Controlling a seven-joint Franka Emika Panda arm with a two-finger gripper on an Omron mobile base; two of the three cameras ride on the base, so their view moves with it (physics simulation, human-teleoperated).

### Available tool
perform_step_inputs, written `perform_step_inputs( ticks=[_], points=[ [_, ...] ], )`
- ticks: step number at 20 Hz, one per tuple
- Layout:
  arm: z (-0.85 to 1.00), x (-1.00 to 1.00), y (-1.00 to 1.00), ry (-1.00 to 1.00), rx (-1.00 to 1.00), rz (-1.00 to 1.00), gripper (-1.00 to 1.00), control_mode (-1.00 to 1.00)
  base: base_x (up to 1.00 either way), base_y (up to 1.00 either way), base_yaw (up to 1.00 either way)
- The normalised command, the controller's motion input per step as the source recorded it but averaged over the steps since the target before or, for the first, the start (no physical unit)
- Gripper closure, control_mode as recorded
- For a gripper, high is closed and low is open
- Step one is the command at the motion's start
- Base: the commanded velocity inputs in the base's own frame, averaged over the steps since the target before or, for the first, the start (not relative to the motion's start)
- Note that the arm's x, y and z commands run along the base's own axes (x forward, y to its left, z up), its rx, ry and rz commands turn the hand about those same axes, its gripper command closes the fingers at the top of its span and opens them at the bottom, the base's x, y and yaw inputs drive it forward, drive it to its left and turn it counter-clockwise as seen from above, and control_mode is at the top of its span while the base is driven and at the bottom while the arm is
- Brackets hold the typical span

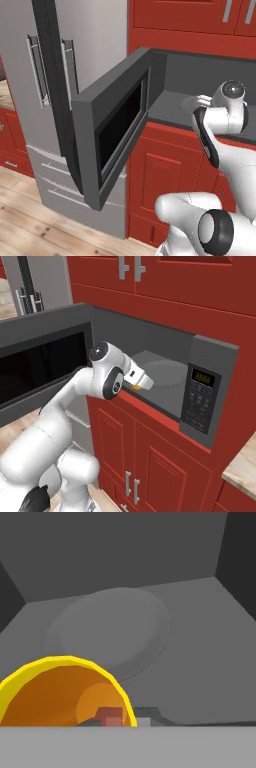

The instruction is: Place the microwavable item in the microwave. Then, close the microwave door and press the start button.

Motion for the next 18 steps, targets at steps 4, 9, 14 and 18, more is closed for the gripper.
perform_step_inputs(
  ticks=[4,9,14,18],
  points=[
    [-0.04,0.62,-0.33,0.00,0.06,0.00,1.00,-1.00,0.00,0.00,0.00],
    [-0.08,0.41,-0.42,0.00,0.07,0.00,1.00,-1.00,0.00,0.00,0.00],
    [-0.12,0.60,-0.18,0.01,0.01,0.00,1.00,-1.00,0.00,0.00,0.00],
    [-0.33,0.59,-0.13,0.04,0.00,-0.01,1.00,-1.00,0.00,0.00,0.00]
  ],
)
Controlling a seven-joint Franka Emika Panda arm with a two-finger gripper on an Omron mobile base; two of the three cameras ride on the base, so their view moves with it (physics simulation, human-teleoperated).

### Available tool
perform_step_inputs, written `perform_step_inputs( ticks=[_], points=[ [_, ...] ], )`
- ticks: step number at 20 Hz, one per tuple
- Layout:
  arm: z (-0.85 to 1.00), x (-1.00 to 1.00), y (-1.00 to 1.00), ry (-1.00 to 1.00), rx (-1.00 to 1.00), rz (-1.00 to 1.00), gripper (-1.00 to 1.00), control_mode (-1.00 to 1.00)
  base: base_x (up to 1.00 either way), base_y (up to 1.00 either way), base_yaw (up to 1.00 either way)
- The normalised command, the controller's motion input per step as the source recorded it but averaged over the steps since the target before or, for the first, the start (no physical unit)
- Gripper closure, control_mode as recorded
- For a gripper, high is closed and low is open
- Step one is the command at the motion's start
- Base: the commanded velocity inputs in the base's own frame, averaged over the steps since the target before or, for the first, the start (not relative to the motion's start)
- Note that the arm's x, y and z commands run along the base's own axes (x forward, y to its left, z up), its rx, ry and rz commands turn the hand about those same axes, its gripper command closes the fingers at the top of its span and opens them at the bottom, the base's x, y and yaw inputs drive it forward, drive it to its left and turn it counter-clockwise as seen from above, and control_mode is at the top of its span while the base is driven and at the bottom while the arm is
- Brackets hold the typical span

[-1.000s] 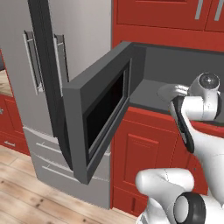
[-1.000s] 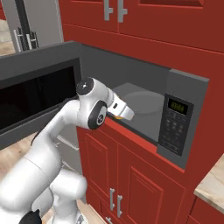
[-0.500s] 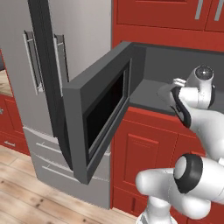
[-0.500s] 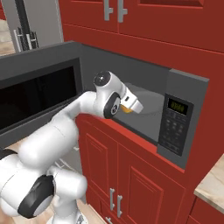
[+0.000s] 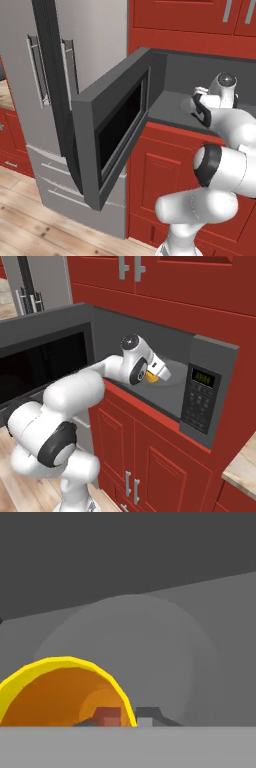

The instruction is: Place the microwavable item in the microwave. Then, close the microwave door and press the start button.

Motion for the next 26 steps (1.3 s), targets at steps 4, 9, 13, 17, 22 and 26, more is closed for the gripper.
perform_step_inputs(
  ticks=[4,9,13,17,22,26],
  points=[
    [-0.31,0.51,-0.26,0.01,0.00,0.00,1.00,-1.00,0.00,0.00,0.00],
    [-0.35,0.27,-0.29,0.00,0.00,0.00,1.00,-1.00,0.00,0.00,0.00],
    [-0.19,-0.05,-0.02,-0.08,0.00,0.00,-1.00,-1.00,0.00,0.00,0.00],
    [0.26,-0.44,0.00,-0.15,0.00,0.00,-1.00,-1.00,0.00,0.00,0.00],
    [0.64,-0.74,0.11,-0.11,-0.06,0.00,-1.00,-1.00,0.00,0.00,0.00],
    [0.40,-0.73,0.44,-0.04,-0.13,0.00,-1.00,-1.00,0.00,0.00,0.00]
  ],
)
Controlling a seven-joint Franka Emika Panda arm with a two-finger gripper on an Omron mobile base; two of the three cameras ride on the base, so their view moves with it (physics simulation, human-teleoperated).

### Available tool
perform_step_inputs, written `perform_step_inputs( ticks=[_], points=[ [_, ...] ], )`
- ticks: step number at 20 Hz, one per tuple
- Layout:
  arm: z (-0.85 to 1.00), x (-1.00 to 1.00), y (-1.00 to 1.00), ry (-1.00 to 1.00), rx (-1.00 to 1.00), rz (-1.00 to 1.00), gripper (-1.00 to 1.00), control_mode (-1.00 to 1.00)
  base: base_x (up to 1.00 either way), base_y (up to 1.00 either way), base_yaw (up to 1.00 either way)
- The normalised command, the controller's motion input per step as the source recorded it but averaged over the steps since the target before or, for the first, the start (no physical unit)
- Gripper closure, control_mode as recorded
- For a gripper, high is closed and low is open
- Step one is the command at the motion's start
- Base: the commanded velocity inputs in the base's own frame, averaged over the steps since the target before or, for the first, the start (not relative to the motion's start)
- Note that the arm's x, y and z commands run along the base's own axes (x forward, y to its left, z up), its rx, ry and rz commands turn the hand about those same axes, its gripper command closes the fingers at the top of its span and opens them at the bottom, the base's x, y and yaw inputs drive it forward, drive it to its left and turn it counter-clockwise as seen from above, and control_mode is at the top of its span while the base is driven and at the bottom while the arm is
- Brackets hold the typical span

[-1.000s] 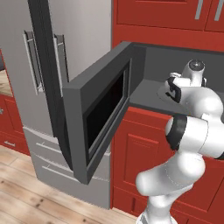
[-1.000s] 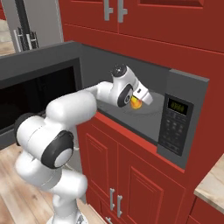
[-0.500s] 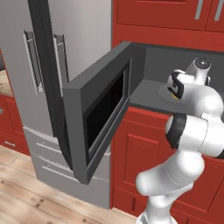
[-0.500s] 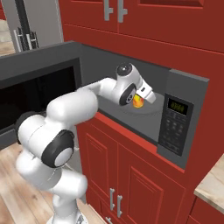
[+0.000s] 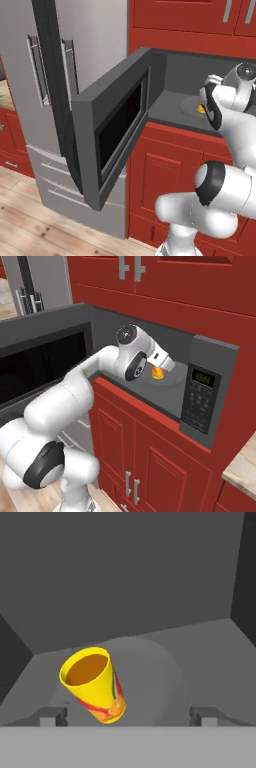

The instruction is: Place the microwavable item in the microwave. Then, close the microwave door and press the start button.

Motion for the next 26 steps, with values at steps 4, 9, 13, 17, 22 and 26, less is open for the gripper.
perform_step_inputs(
  ticks=[4,9,13,17,22,26],
  points=[
    [-0.01,-0.42,0.69,0.00,-0.17,0.00,-1.00,-1.00,0.00,0.00,0.00],
    [-0.12,-0.03,0.30,0.04,-0.08,0.01,-1.00,-1.00,0.00,0.00,0.00],
    [-0.12,-0.84,0.18,-0.11,-0.12,0.00,-1.00,-1.00,0.00,0.00,0.00],
    [-0.03,-0.80,0.41,-0.13,-0.23,0.00,-1.00,-1.00,0.00,0.00,0.00],
    [-0.12,-0.69,0.59,-0.14,-0.30,0.00,-1.00,-1.00,0.00,0.00,0.00],
    [-0.19,-0.93,0.56,-0.24,-0.33,0.06,-1.00,-1.00,0.00,0.00,0.00]
  ],
)
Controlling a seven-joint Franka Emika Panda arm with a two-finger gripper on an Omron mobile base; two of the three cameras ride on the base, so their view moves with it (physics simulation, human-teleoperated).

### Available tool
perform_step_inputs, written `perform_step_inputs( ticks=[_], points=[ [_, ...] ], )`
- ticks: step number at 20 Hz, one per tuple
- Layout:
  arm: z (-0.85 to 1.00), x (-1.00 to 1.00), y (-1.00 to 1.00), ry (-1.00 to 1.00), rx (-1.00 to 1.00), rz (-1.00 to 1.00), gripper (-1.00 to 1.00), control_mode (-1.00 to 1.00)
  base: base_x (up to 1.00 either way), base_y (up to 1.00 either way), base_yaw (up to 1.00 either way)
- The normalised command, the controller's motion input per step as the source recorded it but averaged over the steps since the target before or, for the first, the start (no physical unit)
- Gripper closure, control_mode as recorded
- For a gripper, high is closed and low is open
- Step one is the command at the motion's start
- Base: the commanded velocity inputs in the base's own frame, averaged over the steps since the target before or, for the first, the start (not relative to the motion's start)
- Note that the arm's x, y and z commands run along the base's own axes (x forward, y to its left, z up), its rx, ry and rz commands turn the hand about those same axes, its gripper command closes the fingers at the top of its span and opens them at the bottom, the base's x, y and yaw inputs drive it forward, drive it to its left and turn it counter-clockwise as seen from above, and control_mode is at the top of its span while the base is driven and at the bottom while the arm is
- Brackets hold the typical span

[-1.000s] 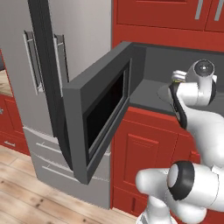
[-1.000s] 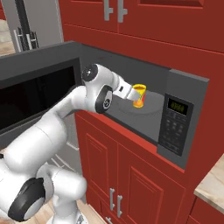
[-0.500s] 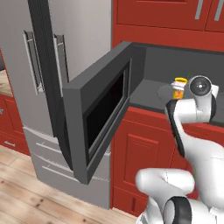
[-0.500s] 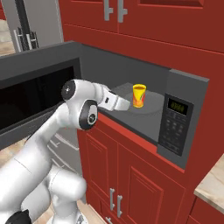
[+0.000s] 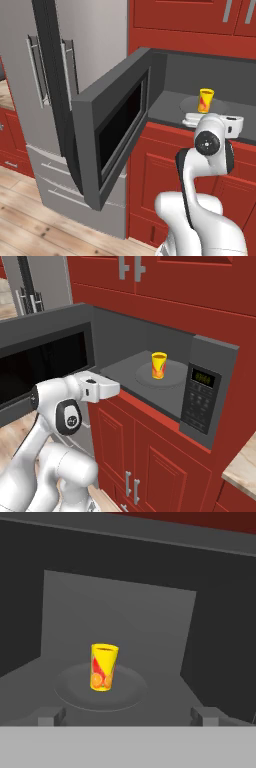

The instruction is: Place the microwavable item in the microwave. Then, close the microwave door and press the start button.

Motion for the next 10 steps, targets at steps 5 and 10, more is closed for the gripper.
perform_step_inputs(
  ticks=[5,10],
  points=[
    [0.00,-1.00,0.73,-0.25,-0.36,0.00,-1.00,-1.00,0.00,0.00,0.00],
    [-0.13,-1.00,0.74,-0.12,-0.36,0.00,-1.00,-1.00,0.00,0.00,0.00]
  ],
)
